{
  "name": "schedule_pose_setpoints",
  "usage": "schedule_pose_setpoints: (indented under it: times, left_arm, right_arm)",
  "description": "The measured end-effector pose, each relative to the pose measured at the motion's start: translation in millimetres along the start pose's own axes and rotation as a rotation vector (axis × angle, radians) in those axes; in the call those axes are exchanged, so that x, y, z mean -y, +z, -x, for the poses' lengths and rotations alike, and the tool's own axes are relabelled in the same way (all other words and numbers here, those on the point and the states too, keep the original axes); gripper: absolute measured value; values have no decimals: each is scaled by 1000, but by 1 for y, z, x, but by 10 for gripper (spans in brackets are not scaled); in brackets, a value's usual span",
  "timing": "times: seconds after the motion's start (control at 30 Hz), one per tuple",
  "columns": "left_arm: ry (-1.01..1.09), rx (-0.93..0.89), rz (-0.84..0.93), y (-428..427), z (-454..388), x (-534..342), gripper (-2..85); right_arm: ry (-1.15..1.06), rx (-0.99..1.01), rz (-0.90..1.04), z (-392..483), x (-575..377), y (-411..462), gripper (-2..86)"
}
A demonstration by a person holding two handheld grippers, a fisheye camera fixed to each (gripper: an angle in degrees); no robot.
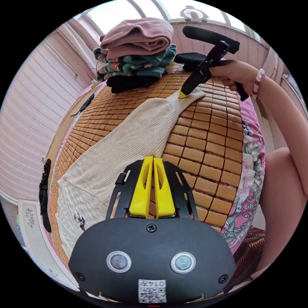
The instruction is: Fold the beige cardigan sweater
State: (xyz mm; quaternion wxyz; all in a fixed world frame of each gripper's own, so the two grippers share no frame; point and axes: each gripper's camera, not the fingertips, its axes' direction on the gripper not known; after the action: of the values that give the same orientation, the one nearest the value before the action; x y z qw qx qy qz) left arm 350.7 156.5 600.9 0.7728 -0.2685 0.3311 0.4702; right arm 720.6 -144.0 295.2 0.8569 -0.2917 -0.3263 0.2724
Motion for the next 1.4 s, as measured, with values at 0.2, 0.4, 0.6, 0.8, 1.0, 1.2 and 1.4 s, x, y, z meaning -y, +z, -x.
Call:
schedule_pose_setpoints:
  times: [0.2, 0.4, 0.6, 0.8, 1.0, 1.2, 1.4]
  left_arm:
    - [-74, -57, 18, -3, 8, -7, -10]
    - [-95, 28, -6, -8, -3, -22, -10]
    - [-114, -122, 26, -13, 24, -30, -10]
    - [-165, -162, -62, -55, 49, -41, -9]
    - [-291, -269, -254, -150, 77, -133, -7]
    - [-547, -26, -161, -216, 105, -314, 6]
    - [-1014, 88, -80, -238, 152, -487, 28]
  right_arm:
    - [-13, -257, 9, 27, 8, 69, -3]
    - [45, -207, 7, 3, 12, 129, -2]
    - [19, -245, 5, -10, 11, 194, -3]
    - [16, -211, -3, -39, 5, 258, -6]
    - [-67, -461, -59, -26, -21, 317, -8]
    - [-199, -301, -142, 25, -51, 358, 32]
    - [-554, 129, -54, 160, -63, 463, 69]
